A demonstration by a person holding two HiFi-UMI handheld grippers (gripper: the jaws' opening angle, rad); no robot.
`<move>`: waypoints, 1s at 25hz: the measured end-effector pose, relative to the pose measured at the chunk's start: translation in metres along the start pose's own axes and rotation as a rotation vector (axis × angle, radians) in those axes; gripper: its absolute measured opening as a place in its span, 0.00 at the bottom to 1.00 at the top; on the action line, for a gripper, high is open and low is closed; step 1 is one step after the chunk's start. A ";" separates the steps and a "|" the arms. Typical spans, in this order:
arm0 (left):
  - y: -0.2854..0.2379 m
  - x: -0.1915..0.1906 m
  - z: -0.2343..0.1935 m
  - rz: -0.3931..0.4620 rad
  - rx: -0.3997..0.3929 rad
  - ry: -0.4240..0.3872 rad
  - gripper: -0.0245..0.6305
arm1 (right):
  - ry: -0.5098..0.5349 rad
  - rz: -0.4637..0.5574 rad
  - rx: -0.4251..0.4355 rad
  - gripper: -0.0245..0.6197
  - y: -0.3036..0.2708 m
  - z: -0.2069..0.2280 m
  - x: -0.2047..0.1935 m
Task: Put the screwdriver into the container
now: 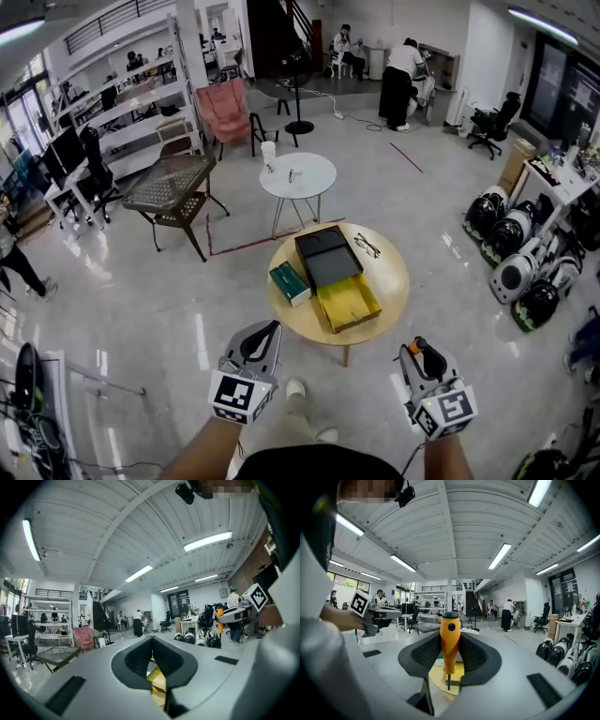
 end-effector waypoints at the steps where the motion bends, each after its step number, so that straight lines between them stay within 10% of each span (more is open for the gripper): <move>1: -0.002 -0.001 -0.002 -0.002 -0.001 -0.003 0.06 | 0.000 -0.001 0.001 0.25 -0.003 0.000 0.000; 25: -0.112 -0.014 -0.072 -0.017 -0.057 -0.033 0.06 | 0.010 -0.039 -0.018 0.25 -0.109 0.028 0.007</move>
Point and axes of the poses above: the fingertips, and each gripper's own axes: y backward along the fingers, z to its right, x out of its top, the point moved 6 cm from there along y, backward along the fingers, and after that the axes turned 3 degrees about -x, right-handed, at the moved point
